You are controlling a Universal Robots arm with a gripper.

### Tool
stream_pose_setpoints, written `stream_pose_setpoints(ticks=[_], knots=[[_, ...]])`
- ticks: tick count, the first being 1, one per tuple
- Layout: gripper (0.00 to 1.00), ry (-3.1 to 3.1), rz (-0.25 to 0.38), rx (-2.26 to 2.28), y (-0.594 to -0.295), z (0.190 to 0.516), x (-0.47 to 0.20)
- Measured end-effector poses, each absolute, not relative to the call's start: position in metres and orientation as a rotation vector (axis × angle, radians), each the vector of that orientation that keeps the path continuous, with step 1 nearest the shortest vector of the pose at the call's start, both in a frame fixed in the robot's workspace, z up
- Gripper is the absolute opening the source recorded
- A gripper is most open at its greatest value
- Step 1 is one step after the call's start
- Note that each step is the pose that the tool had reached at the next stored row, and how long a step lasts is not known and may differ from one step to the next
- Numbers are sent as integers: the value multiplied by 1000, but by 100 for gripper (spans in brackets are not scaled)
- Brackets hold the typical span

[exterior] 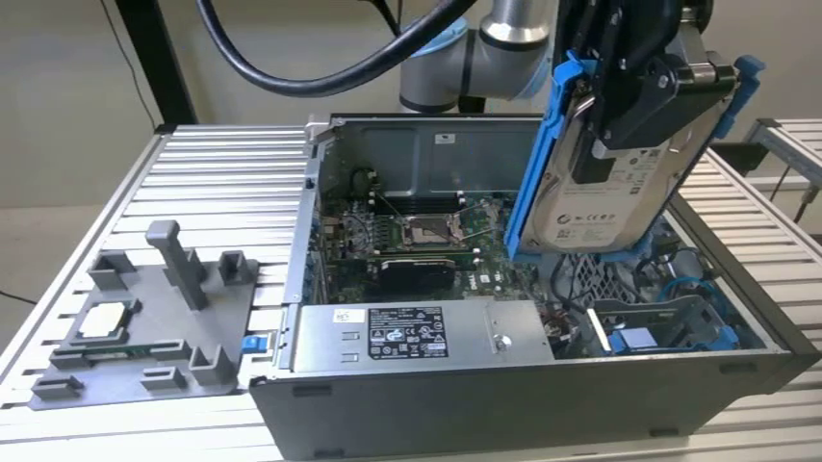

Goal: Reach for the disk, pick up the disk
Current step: 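Pick up the disk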

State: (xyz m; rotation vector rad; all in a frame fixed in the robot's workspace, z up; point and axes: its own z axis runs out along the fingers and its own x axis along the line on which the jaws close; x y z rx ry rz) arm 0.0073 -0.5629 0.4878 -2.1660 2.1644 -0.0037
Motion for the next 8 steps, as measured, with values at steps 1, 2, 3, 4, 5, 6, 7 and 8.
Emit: stream_pose_setpoints(ticks=[1,2,3,4,5,6,7,8], knots=[[0,2165,-3,-2166,-564,488,10],[0,2165,-3,-2166,-564,488,12],[0,2165,-3,-2167,-565,487,15],[0,2165,-2,-2167,-565,487,17],[0,2165,-2,-2167,-566,487,20],[0,2166,-1,-2167,-567,487,22],[0,2166,-1,-2167,-568,487,25],[0,2166,0,-2168,-569,486,27]])
